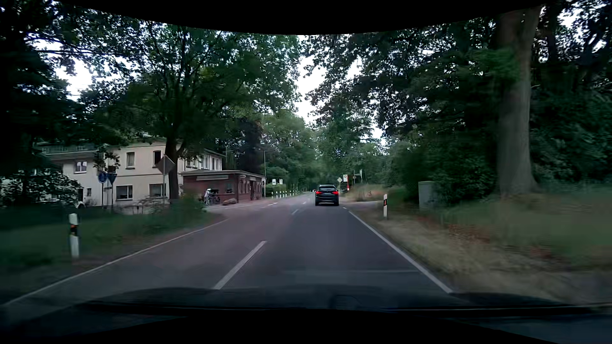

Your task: Follow the waypoints while adhering to traffic rules and regulations

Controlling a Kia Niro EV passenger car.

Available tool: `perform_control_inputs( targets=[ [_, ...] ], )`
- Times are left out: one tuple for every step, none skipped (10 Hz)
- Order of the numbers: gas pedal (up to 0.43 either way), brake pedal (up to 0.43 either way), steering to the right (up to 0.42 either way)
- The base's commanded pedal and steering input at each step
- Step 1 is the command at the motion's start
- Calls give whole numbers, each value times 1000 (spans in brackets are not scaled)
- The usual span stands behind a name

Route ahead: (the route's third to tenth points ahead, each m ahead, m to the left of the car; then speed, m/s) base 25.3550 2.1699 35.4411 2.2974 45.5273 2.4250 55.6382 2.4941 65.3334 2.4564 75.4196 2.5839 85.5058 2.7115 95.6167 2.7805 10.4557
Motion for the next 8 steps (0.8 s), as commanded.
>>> perform_control_inputs(
  targets=[
    [248,0,-3],
    [248,0,-3],
    [248,0,-3],
    [248,0,-3],
    [248,0,-3],
    [248,0,-3],
    [248,0,-3],
    [248,0,-3]
  ],
)
